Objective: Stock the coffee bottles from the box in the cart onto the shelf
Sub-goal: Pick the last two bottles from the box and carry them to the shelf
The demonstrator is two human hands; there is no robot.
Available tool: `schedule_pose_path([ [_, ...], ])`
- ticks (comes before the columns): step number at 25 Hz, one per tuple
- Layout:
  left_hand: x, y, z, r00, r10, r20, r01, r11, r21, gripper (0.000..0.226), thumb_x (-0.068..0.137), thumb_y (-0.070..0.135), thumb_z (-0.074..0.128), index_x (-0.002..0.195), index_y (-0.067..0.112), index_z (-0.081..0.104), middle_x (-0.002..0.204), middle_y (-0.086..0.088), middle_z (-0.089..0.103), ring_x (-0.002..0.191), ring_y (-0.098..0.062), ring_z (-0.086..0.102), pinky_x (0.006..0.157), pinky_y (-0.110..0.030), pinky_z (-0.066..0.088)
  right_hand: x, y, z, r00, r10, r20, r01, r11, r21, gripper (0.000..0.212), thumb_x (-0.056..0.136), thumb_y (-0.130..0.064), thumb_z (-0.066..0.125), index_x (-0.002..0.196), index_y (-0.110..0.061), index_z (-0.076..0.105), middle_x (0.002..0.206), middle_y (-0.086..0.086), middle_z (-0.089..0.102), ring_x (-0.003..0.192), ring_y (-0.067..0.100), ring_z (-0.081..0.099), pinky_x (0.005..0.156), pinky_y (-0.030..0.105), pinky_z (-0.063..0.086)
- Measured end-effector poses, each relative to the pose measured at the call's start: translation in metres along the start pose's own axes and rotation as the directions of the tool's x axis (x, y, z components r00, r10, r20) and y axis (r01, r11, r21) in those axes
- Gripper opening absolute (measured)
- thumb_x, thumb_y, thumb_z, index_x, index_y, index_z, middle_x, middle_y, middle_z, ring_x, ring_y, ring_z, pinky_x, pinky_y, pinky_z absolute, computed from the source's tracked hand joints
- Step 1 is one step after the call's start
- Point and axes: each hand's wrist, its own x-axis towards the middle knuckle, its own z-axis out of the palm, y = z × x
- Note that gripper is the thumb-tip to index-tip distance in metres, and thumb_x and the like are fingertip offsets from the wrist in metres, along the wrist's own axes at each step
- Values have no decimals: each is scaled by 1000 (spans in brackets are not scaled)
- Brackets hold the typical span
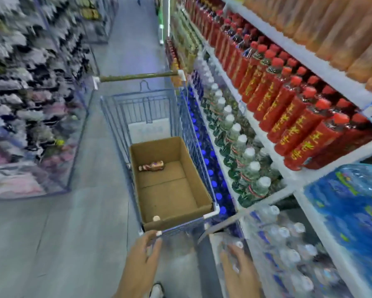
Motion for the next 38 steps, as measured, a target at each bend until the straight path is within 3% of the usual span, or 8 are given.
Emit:
schedule_pose_path([
  [4, 31, -22, -21, 990, -136, -39, 135, 990, -29, 16, 96, 25, 64, 105, 38, 61, 110, 3, 70, 98, -9, 66, 89, -34, 53, 26, -26, 37, 996, -46, -70, 46, 999, -1, 24, 90, -23, 72, 113, -29, 65, 115, -4, 65, 117, 17, 58, 83, 3, 39],
  [9, 87, -32, -7, 971, -236, -32, 237, 971, 37, 15, 98, 30, 61, 112, 32, 64, 111, 6, 69, 100, -12, 66, 91, -36, 55, 88, -52, 61, 994, -40, 99, 50, 994, -93, 23, 94, -42, 63, 117, -41, 62, 122, -20, 64, 119, 5, 57, 105, 31, 43],
  [14, 181, -40, 17, 938, -335, 89, 306, 922, 237, 42, 98, 28, 60, 137, 12, 56, 123, -2, 67, 110, -18, 64, 97, -30, 50, 155, -67, 72, 966, -16, 260, 38, 996, -80, 31, 97, -44, 59, 127, -37, 61, 126, -22, 62, 120, -4, 55, 107, 27, 44],
  [20, 262, -74, 47, 755, -591, 284, 412, 764, 496, 57, 93, 35, 67, 143, 15, 49, 132, -6, 63, 118, -23, 58, 90, -23, 39, 221, -69, 73, 943, 71, 325, -25, 989, -144, 30, 98, -46, 57, 125, -35, 62, 124, -26, 62, 119, -7, 54, 106, 28, 45],
  [24, 272, -107, 75, 624, -702, 343, 479, 690, 543, 43, 85, 34, 75, 124, 22, 64, 125, -1, 66, 101, -16, 57, 87, -23, 40, 244, -64, 76, 944, 140, 300, -112, 988, -110, 26, 96, -47, 59, 119, -37, 65, 119, -26, 65, 117, -7, 56, 104, 28, 46],
  [29, 277, -135, 95, 707, -652, 273, 471, 723, 506, 38, 78, 9, 77, 115, 16, 71, 118, -6, 66, 107, -22, 62, 93, -22, 44, 248, -55, 87, 934, 204, 293, -179, 978, -110, 27, 95, -46, 59, 119, -36, 65, 118, -26, 66, 119, -5, 57, 103, 26, 45],
  [33, 292, -152, 105, 794, -569, 213, 442, 782, 439, 24, 79, 17, 76, 102, 17, 68, 104, -7, 70, 98, -28, 63, 91, -37, 50, 246, -50, 101, 917, 248, 313, -213, 967, -142, 20, 96, -39, 61, 116, -38, 66, 115, -24, 67, 114, -7, 57, 97, 17, 46],
  [38, 323, -166, 123, 802, -575, 162, 546, 815, 195, 38, 82, 20, 77, 118, 21, 67, 105, -1, 71, 100, -18, 61, 86, -26, 47, 248, -47, 110, 905, 253, 342, -205, 964, -171, 23, 96, -43, 60, 118, -39, 65, 115, -26, 65, 113, -8, 56, 89, 13, 41],
])
